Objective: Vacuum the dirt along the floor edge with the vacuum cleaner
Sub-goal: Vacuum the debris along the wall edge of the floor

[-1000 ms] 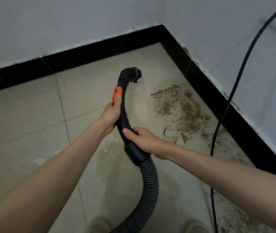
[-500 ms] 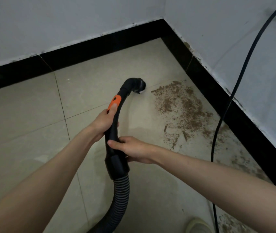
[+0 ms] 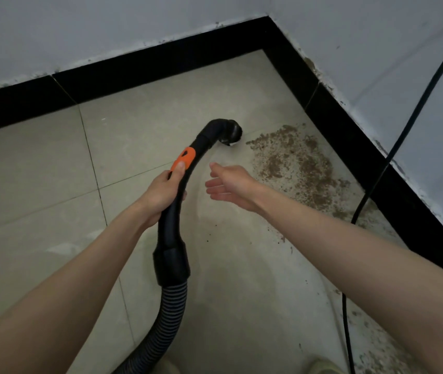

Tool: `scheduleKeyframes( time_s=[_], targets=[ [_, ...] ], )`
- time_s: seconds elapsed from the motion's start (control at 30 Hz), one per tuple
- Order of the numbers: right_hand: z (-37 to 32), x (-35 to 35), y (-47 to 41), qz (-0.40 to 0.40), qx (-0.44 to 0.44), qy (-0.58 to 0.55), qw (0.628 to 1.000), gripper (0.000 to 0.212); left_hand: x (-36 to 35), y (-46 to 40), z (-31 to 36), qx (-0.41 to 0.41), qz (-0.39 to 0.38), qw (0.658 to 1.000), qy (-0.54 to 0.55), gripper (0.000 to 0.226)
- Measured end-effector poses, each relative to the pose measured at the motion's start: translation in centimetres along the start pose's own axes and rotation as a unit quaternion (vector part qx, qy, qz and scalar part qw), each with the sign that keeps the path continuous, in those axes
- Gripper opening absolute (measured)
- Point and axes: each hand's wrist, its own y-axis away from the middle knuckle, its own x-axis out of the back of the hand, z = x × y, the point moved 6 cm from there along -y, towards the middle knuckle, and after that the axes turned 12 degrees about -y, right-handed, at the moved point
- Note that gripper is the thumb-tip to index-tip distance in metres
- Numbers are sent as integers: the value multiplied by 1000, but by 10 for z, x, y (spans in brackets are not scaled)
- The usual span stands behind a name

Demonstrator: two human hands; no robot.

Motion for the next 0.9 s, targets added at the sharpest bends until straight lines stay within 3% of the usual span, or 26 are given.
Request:
scheduleKeyframes(
  time_s=[0.2,0.33,0.9],
  targets=[
    [-1,-25,-44,6,-29,-158,987,46,-13,-10,-17,-6,-25,1000,8,45],
    [-1,-40,-62,-19,-48,-290,956,32,-12,-20,-25,-2,-12,999,43,44],
    [-13,-1,-80,42,-37,-303,951,26,-42,-40,-6,-3,-41,998,37,46]
  ],
)
